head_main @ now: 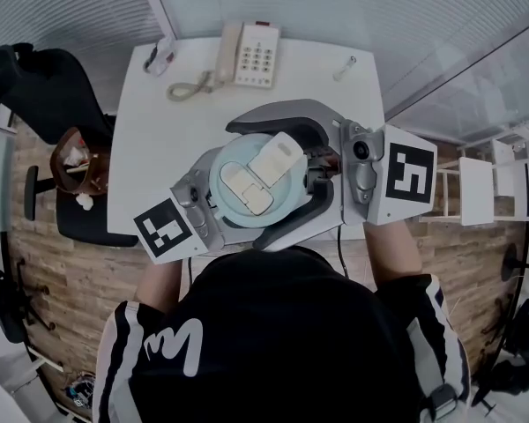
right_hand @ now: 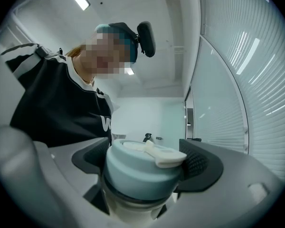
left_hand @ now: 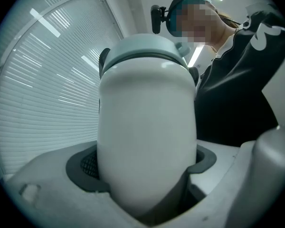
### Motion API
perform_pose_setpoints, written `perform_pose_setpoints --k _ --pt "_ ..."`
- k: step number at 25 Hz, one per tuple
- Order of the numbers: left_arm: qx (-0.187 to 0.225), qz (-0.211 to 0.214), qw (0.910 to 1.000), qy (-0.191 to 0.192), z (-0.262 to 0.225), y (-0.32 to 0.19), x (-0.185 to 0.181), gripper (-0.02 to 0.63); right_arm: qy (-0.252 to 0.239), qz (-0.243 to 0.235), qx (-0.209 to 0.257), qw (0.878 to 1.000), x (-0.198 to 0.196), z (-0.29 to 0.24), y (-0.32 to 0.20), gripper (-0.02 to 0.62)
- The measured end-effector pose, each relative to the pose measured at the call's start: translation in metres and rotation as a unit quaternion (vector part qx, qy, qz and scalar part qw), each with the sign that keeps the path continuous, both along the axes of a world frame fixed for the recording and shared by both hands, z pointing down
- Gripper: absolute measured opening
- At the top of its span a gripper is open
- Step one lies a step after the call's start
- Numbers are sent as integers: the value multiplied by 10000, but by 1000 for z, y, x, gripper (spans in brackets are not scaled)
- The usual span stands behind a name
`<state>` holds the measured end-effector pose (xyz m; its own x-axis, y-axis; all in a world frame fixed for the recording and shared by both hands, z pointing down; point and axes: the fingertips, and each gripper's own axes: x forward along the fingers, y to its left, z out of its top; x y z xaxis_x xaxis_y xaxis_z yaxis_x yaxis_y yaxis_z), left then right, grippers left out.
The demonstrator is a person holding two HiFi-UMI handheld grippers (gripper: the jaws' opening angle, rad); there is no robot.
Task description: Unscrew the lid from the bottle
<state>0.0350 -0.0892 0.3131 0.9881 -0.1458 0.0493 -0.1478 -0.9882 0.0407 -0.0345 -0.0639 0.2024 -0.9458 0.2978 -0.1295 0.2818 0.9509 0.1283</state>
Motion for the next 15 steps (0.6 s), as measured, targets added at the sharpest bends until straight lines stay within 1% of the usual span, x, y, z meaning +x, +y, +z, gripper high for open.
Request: perform_pose_setpoints --k 4,6,10,15 --pt "-31 -227 9997 -108 6 -5 -4 468 -209 329 -152 9991 1 -11 -7 463" --pt "-31 -297 9994 -159 9 -9 -5 468 -309 495 -145 9982 0 -20 -11 463" --pt "-29 -381 9992 -132 13 -13 -5 468 -420 737 -85 9964 1 -32 -18 463" --pt "-43 -499 9987 -76 18 -15 -9 468 -733 981 -194 9923 8 -45 -26 463"
